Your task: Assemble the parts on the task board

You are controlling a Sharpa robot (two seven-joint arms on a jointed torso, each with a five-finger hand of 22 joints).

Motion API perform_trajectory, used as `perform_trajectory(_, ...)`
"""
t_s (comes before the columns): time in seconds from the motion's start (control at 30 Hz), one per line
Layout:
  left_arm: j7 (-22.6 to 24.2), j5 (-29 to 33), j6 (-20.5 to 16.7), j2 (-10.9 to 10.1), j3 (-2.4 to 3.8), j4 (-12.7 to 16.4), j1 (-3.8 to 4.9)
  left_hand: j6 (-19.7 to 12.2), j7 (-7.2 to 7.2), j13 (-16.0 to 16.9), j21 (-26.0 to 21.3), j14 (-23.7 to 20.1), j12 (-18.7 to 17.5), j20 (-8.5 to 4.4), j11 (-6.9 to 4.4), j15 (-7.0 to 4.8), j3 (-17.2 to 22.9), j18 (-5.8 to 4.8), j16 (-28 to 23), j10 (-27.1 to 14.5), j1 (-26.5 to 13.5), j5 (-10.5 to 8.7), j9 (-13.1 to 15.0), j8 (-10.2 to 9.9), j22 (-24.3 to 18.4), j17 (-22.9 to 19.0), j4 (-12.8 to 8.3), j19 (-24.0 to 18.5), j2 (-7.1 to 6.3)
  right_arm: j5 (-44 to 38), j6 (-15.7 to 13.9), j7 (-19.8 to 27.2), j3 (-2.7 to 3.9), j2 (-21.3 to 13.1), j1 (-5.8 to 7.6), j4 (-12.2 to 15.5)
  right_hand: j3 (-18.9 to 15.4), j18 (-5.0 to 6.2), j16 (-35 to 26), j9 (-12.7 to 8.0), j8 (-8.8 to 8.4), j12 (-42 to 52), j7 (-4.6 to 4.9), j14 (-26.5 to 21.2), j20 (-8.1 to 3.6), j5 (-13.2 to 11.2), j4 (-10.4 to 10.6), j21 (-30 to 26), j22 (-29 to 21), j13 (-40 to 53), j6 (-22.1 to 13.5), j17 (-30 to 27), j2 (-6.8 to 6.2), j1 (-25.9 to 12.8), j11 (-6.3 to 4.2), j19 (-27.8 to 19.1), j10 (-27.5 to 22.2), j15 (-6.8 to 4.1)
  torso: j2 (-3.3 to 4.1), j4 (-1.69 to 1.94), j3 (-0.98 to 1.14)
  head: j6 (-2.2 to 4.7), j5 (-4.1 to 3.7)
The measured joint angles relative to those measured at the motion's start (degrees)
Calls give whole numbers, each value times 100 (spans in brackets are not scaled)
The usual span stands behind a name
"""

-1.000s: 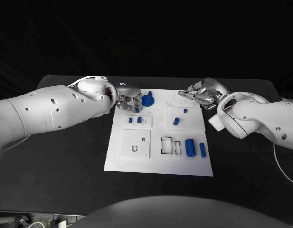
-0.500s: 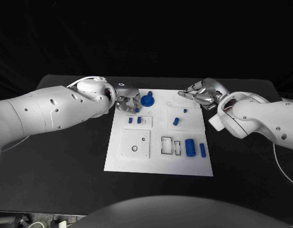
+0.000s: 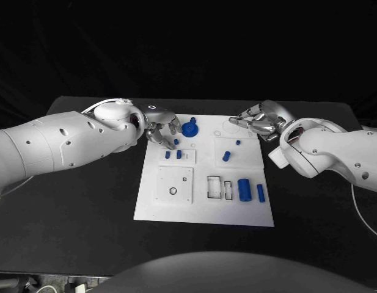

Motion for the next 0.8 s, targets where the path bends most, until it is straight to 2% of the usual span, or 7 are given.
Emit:
perform_trajectory(0.2, 118, 200, -478, -234, 16, 184, 11, -75, 75, 6, 0, 0, 0, 0, 9, 0, -807, 0, -22, -128, -484, 77, 0, 45, 0, 0, 27, 0, -237, 0, -2, 0, 0, -16, 0, 0, 0, 0, 0, 0, 0, 0, 0, 0, 0, 0, 0, 0, 0, 0, 0, 0, 0, 0, 0, 0, 0, 0, -1, 1, -2, 25, -40)
perform_trajectory(0.3, 266, 483, -781, -432, 54, 348, 47, -48, 134, 10, 0, 0, 0, 16, 15, 0, -1373, 0, -22, -134, -721, 230, 10, 66, 0, 0, 33, 16, -376, 0, -8, 1, 0, -25, -1, 1, -17, 0, 0, -1, 1, 0, 0, 0, 0, 0, -16, 0, 0, 0, 0, -1, 0, 0, 0, 0, 0, 0, -3, 3, 0, 41, -60)
perform_trajectory(0.47, 612, 1360, -1334, -819, 120, 683, 157, 275, 225, 15, 0, -1, 45, 42, 88, 41, -1745, 0, -66, -62, -888, 491, 64, 173, 0, -1, 41, 0, -407, 1, -22, 35, -3, -37, 18, 3, -96, -1, 0, -1, 44, -309, -46, -9, 0, -30, -14, 0, -1, 5, 46, -1, 59, 202, -50, 0, -19, -16, -5, 3, 6, 87, -87)
perform_trajectory(0.53, 748, 1805, -1524, -941, 124, 802, 171, 375, 224, 21, 0, -1, 49, 42, 82, 41, -1745, 0, -66, -13, -941, 491, 78, 201, 0, -1, 41, 1, -354, 2, -22, 66, -4, -35, 53, -3, -82, -1, 0, -1, 44, -1491, -81, -2, -49, -157, -28, 0, 0, -221, 81, -1, 92, 383, -119, -1, -975, -105, -5, 2, 7, 110, -88)
perform_trajectory(0.6, 916, 2432, -1747, -1073, 116, 940, 180, 460, 206, 21, -91, -1, 55, 62, 59, 41, -1727, 0, -134, 36, -971, 491, 93, 221, 0, -1, 38, 20, -324, -1, -21, 120, -4, -22, 119, -34, 32, 0, 0, 13, 113, -3564, -186, -5, -150, -402, -86, 0, -1, -1784, 158, -1, 160, 651, -194, -5, -2386, -205, -5, 2, 8, 140, -101)
perform_trajectory(0.7, 1125, 3293, -2010, -1191, 82, 1087, 186, 558, 184, 21, -118, -1, 79, 62, 46, 41, -1639, 0, -149, 104, -1041, 491, 105, 248, 0, -1, 33, 20, -254, -67, -12, 196, 3, 8, 187, -100, 201, 0, 0, 49, 156, -5357, -248, -9, -231, -732, -41, 0, -1, -3226, 381, -1, 171, 964, -255, -2, -2905, -238, -2, 1, 7, 186, -165)
perform_trajectory(0.8, 1338, 4237, -2263, -1269, 66, 1252, 182, 589, 153, 21, -118, -1, 79, 62, 31, 41, -1577, 1, -148, 149, -1062, 491, 110, 248, 0, -1, 34, 20, -168, -299, 8, 265, 5, 47, 229, -201, 282, -1, 0, 59, 156, -6750, -228, -9, -231, -1061, 27, 0, -1, -4585, 604, -1, 5, 1267, -165, -2, -2867, -237, 1, 1, 4, 225, -276)
